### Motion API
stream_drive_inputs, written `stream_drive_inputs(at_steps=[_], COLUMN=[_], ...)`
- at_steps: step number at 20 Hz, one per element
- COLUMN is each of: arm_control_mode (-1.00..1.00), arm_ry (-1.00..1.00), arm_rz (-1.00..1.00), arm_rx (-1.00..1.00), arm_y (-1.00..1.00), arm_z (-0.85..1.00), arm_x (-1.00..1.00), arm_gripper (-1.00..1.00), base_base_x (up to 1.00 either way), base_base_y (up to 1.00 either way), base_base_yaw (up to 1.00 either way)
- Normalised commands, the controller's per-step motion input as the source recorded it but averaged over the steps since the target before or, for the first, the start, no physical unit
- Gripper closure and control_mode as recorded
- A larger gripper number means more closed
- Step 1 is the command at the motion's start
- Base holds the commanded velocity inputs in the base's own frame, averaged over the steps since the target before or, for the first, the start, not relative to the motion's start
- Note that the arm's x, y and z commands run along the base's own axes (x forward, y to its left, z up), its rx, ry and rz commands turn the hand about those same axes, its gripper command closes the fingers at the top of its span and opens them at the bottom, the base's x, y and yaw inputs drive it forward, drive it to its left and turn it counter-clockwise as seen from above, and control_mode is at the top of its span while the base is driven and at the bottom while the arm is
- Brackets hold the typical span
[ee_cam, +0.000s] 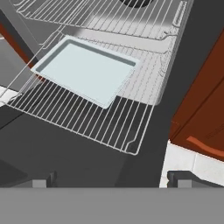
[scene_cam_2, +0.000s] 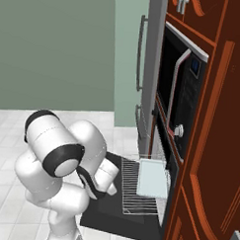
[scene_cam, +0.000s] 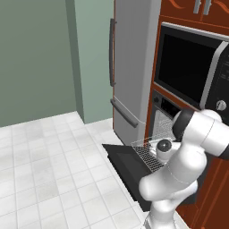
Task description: Take the baked cake out of the oven and place it on the plate for cooling. Then close the oven door.
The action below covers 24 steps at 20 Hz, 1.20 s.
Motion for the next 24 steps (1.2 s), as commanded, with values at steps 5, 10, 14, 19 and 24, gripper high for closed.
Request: stream_drive_inputs(at_steps=[5,10,14,19,24], arm_control_mode=[-1.00,-1.00,-1.00,-1.00,-1.00], arm_ry=[-0.01,-0.03,-0.02,0.00,0.00], arm_rz=[0.00,0.00,0.00,0.00,-0.02], arm_rx=[0.00,0.00,0.00,0.00,0.00], arm_y=[0.00,0.00,0.00,0.00,0.00], arm_z=[0.00,0.00,-0.10,-0.11,-0.21], arm_x=[0.00,0.06,0.12,0.16,0.16], arm_gripper=[-1.00,-1.00,-1.00,-1.00,-1.00], base_base_x=[0.00,0.00,0.00,0.00,0.00], base_base_y=[0.00,0.00,0.00,0.00,0.00], base_base_yaw=[0.00,0.00,0.00,0.00,0.00])
